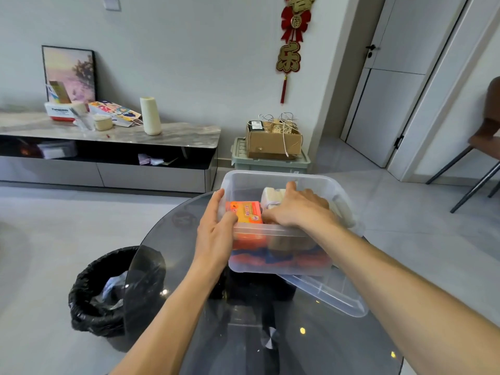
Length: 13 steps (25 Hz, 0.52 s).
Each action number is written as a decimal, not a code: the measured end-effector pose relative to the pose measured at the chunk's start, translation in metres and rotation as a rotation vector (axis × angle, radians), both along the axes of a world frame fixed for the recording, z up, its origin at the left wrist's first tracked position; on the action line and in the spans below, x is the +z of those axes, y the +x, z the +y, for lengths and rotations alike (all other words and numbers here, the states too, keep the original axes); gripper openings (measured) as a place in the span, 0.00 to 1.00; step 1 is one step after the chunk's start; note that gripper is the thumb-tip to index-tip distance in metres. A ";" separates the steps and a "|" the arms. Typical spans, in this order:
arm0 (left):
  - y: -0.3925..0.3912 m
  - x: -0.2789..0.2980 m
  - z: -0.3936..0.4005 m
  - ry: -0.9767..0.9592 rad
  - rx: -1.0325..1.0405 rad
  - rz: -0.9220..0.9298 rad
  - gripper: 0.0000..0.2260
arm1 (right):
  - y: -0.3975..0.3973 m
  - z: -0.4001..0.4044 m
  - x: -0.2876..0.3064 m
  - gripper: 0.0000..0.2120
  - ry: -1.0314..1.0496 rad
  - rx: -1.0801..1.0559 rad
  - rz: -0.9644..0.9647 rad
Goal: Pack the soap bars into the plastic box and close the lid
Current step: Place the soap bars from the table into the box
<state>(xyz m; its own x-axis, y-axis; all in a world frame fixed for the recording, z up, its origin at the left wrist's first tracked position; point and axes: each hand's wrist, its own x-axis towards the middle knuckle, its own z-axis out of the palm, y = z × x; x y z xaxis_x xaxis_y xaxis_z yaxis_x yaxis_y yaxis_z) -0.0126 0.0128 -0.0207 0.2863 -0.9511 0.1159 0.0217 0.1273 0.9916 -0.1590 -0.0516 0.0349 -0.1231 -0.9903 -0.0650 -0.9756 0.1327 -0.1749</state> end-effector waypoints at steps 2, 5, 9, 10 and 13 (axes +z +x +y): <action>-0.004 0.001 0.000 -0.006 0.009 -0.007 0.24 | 0.000 -0.005 -0.001 0.48 0.047 0.018 0.070; -0.005 0.002 0.000 0.037 0.008 -0.037 0.23 | -0.011 0.001 -0.002 0.42 0.080 0.009 -0.093; -0.001 0.005 0.007 -0.139 0.352 -0.935 0.19 | -0.042 0.024 -0.007 0.17 -0.528 0.095 -0.296; -0.003 0.007 0.009 -0.300 0.356 -1.054 0.19 | -0.052 0.036 -0.012 0.13 -0.720 0.151 -0.269; -0.017 0.009 0.015 -0.506 0.021 -1.232 0.20 | -0.082 0.089 -0.029 0.06 -1.062 0.392 -0.250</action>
